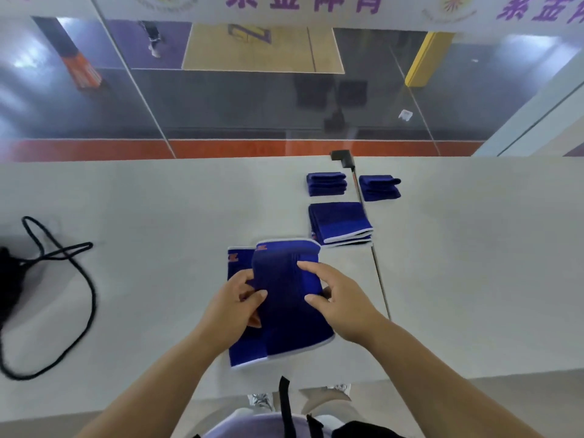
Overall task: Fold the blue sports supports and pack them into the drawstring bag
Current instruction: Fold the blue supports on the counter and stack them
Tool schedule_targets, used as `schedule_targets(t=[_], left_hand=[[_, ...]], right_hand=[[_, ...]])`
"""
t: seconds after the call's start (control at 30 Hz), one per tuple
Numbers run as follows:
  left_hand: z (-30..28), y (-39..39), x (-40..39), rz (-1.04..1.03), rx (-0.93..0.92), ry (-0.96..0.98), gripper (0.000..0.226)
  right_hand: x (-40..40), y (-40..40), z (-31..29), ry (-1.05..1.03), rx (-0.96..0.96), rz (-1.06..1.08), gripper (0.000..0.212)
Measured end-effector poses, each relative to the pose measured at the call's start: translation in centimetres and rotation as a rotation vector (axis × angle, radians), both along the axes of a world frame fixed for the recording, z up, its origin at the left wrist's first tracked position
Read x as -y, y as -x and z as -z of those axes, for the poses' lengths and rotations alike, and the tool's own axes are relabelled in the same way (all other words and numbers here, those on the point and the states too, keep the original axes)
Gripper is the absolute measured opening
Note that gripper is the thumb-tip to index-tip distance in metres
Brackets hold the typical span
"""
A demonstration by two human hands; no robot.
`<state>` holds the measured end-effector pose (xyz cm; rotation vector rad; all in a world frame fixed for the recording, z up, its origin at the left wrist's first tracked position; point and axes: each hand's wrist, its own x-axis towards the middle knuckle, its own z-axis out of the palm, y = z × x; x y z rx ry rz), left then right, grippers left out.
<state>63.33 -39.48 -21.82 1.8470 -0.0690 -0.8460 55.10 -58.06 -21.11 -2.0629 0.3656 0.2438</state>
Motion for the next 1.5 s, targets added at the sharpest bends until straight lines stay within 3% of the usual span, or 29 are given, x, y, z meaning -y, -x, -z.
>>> schedule_targets(t=[0.2,0.4,0.57,0.7,0.87,1.0,1.17,1.27,1.4,1.5], left_hand=[[1.3,-1.7,-3.6,-0.029,0.025,-0.028,0.040],[1.9,-3.3,-4.7,-0.020,0.036,0.013,0.057],[3.5,-2.8,-4.7,0.099,-0.099,-0.172,0.061],[3.8,-2.6,-4.5,0.108,-0.036,-0.222,0.058],[3.7,-2.2,-4.4,0.140,0.014,-0.285,0.050],[3.6,-2.0,-4.6,0.142,0.039,-0.294,0.051],[3.8,-2.1,-4.7,0.182,0.033,-0.347,0.047],[3.7,-2.3,-4.5,0.187,0.074,-0.394,0.033],[3.5,-2.2,-3.8,0.025,0.101,-0.462,0.036],[3.6,-2.3,-3.2,0.026,0.110,-0.516,0.030]], right_hand=[[-3.8,-2.2,2.3,-0.030,-0.023,-0.061,0.056],[-5.0,-2.5,3.6,0.080,0.101,-0.076,0.062],[-4.9,-2.3,5.9,0.087,-0.202,-0.106,0.074],[-5.1,-2.3,5.9,0.091,-0.203,-0.077,0.068],[-5.1,-2.3,5.3,0.198,-0.133,0.010,0.038],[-5.1,-2.5,5.3,0.203,-0.152,0.040,0.028],[-5.3,-2.3,5.6,0.214,-0.189,0.051,0.026],[-5.4,-2.6,5.7,0.200,-0.214,0.083,0.030],[-5.4,-3.0,5.4,0.161,-0.278,0.178,0.038],[-5.4,-3.3,5.2,0.177,-0.360,0.170,0.040]])
